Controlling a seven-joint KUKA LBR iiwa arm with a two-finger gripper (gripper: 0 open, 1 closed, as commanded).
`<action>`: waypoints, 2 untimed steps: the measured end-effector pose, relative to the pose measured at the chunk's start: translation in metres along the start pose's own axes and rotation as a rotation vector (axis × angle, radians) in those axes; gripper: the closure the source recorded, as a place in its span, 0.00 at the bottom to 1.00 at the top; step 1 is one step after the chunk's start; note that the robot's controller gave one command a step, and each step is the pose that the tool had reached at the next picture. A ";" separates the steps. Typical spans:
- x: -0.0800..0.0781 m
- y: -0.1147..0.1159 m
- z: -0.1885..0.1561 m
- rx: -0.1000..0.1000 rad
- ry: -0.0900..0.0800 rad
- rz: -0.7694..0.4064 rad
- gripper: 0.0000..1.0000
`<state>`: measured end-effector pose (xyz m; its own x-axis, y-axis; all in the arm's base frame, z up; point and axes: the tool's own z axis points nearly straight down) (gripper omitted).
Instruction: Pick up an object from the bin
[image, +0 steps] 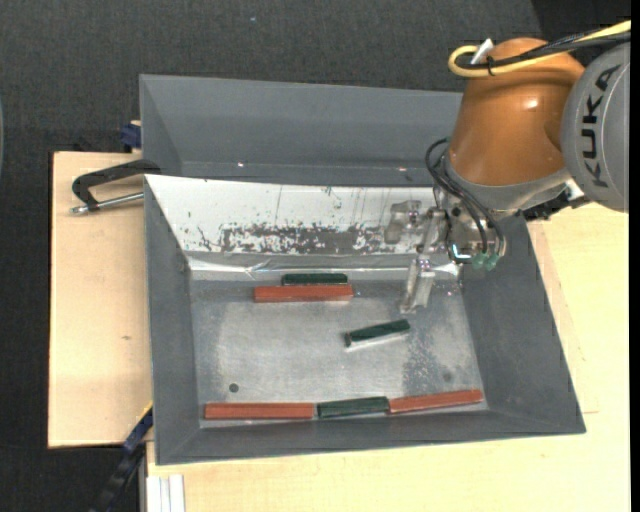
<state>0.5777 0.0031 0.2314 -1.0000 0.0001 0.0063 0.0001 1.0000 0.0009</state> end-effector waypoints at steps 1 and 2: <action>-0.001 0.000 -0.005 0.000 -0.009 0.000 0.00; 0.016 -0.005 0.037 0.001 -0.014 -0.064 0.00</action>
Offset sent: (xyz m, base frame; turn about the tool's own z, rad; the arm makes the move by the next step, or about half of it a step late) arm -0.0472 -0.0142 -0.1068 -0.1585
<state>0.5616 -0.0013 0.1948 -0.9980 -0.0634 -0.0076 -0.0634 0.9980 0.0004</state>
